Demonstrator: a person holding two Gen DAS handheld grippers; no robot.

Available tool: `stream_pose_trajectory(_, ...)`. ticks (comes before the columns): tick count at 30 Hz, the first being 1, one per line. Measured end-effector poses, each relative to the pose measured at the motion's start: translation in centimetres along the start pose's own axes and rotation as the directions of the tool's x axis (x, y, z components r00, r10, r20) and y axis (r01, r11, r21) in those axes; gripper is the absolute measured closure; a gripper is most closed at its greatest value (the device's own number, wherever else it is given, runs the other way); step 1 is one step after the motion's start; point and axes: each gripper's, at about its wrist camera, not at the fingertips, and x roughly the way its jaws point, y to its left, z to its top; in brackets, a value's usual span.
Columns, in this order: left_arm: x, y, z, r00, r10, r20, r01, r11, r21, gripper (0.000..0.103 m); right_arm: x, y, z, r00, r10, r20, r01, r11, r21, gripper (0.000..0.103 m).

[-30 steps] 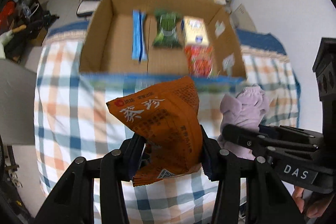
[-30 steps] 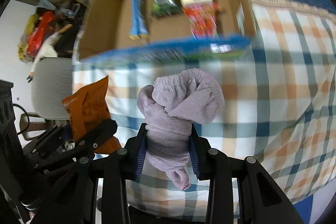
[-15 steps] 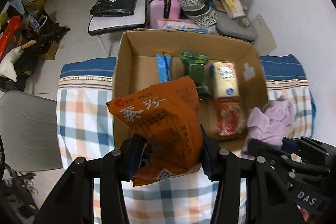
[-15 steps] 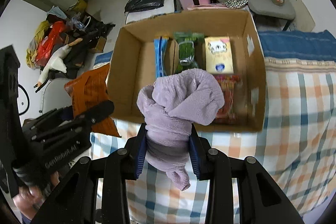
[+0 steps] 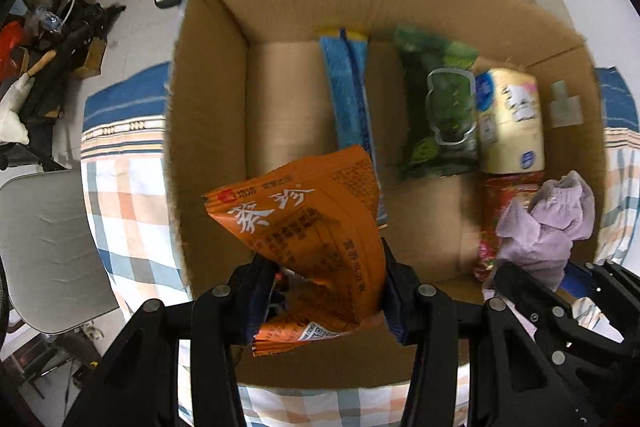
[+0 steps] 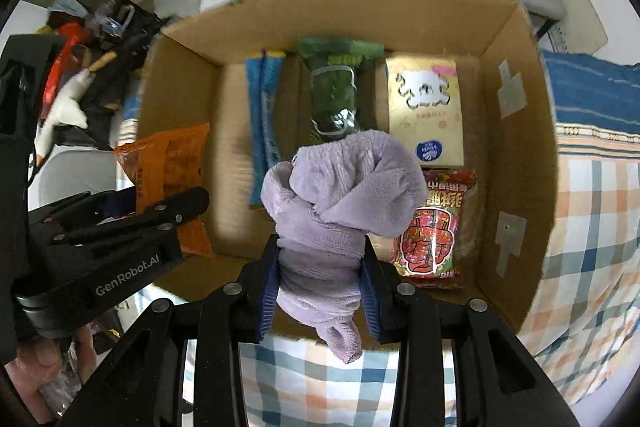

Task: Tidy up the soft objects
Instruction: 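Lower the orange bag and lilac sock into the box and open both grippers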

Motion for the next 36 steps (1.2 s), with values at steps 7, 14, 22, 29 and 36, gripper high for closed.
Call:
stream_pose_trajectory(7,1.7,0.2,0.2,0.999,-0.007,-0.041,0.006,1.000,-0.007,0.058,3.3,-0.8,0.7,0.997,-0.055,-0.063,0.055,0.998,0.002,0.065)
stream_pose_trajectory(14,2.2,0.4,0.1,0.998,0.002,-0.062,-0.003,1.000,-0.016,0.056,4.7,-0.7,1.0,0.994,-0.068,-0.087,0.067,0.998,-0.007,0.063)
stream_pose_trajectory(22,1.2,0.6,-0.2,0.999,-0.002,-0.034,0.001,0.999,-0.037,0.051,5.1,-1.5,0.7,0.991,-0.069,-0.118,0.071,0.997,0.009,0.060)
stream_pose_trajectory(29,-0.4,0.8,-1.8,1.000,0.000,0.013,0.001,0.999,-0.043,0.041,4.2,-1.4,0.3,0.992,-0.085,-0.092,0.085,0.996,-0.005,0.045)
stream_pose_trajectory(36,-3.2,0.5,-3.9,0.993,0.040,0.110,-0.032,0.996,-0.080,0.012,2.5,-0.2,-0.4,0.978,-0.208,-0.023,0.206,0.977,-0.050,0.011)
